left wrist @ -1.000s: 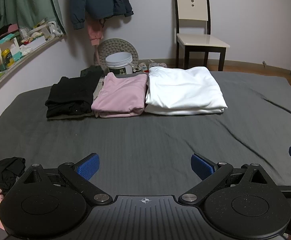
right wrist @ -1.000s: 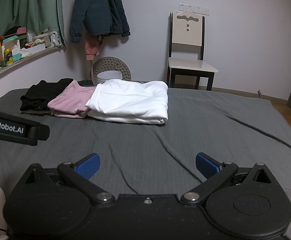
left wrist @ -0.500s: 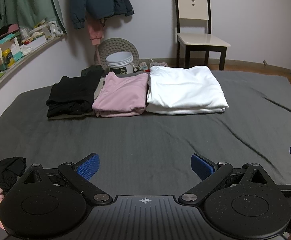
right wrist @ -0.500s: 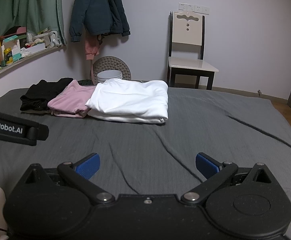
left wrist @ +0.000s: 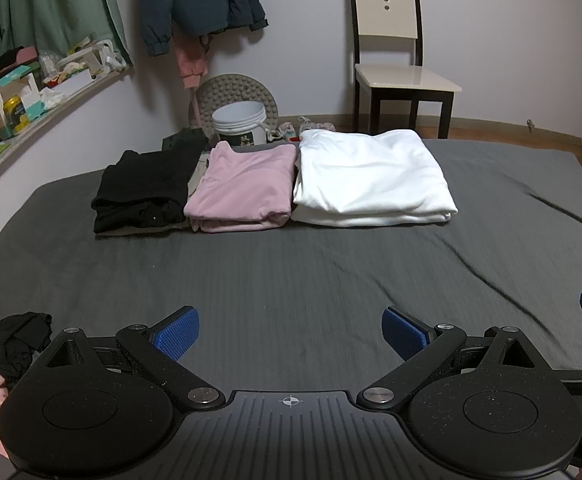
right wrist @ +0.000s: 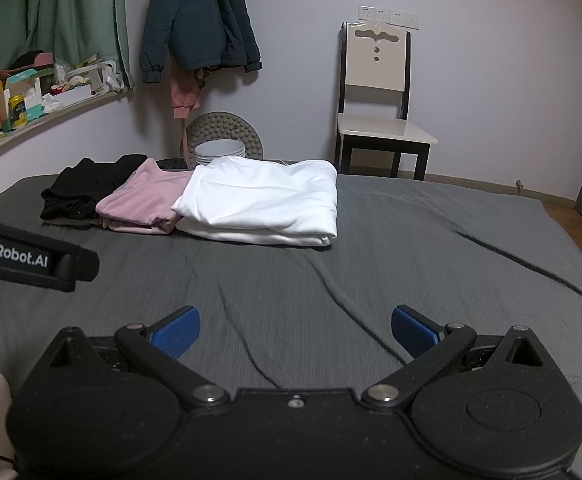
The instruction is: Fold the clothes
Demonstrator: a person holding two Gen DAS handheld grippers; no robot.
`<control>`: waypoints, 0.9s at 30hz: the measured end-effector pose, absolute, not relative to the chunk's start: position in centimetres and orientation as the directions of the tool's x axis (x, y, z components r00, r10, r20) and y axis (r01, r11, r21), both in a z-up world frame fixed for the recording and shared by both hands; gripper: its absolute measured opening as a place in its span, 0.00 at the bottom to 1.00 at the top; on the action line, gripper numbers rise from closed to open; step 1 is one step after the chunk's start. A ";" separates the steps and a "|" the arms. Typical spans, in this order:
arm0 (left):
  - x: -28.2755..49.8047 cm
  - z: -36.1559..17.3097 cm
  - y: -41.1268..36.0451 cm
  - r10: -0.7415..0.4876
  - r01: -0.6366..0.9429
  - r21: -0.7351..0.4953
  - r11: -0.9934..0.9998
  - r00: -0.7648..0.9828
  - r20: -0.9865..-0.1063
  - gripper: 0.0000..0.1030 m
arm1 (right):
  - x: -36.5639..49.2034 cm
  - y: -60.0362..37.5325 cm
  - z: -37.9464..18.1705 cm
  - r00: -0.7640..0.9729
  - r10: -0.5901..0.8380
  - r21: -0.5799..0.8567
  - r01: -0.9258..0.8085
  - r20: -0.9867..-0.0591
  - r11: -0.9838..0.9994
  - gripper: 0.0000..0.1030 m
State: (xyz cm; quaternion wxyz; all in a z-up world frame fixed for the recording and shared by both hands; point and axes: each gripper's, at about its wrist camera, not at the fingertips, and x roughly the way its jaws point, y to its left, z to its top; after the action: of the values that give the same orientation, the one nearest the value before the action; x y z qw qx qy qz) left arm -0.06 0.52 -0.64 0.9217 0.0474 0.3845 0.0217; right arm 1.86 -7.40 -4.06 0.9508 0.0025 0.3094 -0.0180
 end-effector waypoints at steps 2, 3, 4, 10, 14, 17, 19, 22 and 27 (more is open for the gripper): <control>-0.1 -0.6 0.5 0.077 -0.004 0.105 0.994 0.705 -0.705 0.96 | 1.9 -7.4 -4.1 0.808 -0.033 -0.007 0.035 -0.588 0.999 1.00; 0.0 -0.6 0.5 0.077 -0.005 0.105 0.994 0.705 -0.705 0.96 | 1.8 -7.4 -4.1 0.808 -0.032 -0.008 0.035 -0.588 0.999 1.00; 0.0 -0.6 0.5 0.078 -0.005 0.104 0.995 0.704 -0.706 0.96 | 1.8 -7.3 -4.1 0.808 -0.032 -0.008 0.034 -0.589 0.999 1.00; 0.1 -0.6 0.7 0.075 -0.011 0.095 0.995 0.701 -0.709 0.96 | 1.7 -7.2 -4.2 0.812 -0.022 -0.001 0.027 -0.583 1.000 1.00; 0.1 -0.4 1.1 0.057 -0.012 0.068 0.998 0.709 -0.703 0.96 | 1.2 -7.1 -4.1 0.833 -0.020 0.007 0.028 -0.552 1.000 1.00; -0.2 -0.2 1.7 0.051 -0.016 0.058 0.998 0.737 -0.674 0.96 | 0.9 -6.9 -4.1 0.853 -0.013 0.008 0.020 -0.522 1.000 1.00; -0.4 0.1 2.1 0.044 -0.011 0.054 0.998 0.759 -0.650 0.96 | 0.6 -6.6 -4.2 0.869 0.007 0.014 0.000 -0.495 1.000 1.00; -0.6 0.7 3.2 0.033 -0.018 0.030 0.999 0.778 -0.628 0.96 | 0.0 -6.3 -4.4 0.895 0.067 0.047 -0.052 -0.440 0.998 1.00; -1.2 1.8 6.4 0.026 -0.070 -0.057 0.996 0.824 -0.566 0.96 | -0.8 -6.2 -3.9 0.927 0.136 0.155 -0.086 -0.351 0.984 1.00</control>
State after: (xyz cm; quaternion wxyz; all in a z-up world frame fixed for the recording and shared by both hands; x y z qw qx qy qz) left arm -1.23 6.42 1.83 0.9543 -0.0375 0.2953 0.0251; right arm -0.78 -6.24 -3.93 0.9791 0.0688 0.1830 0.0565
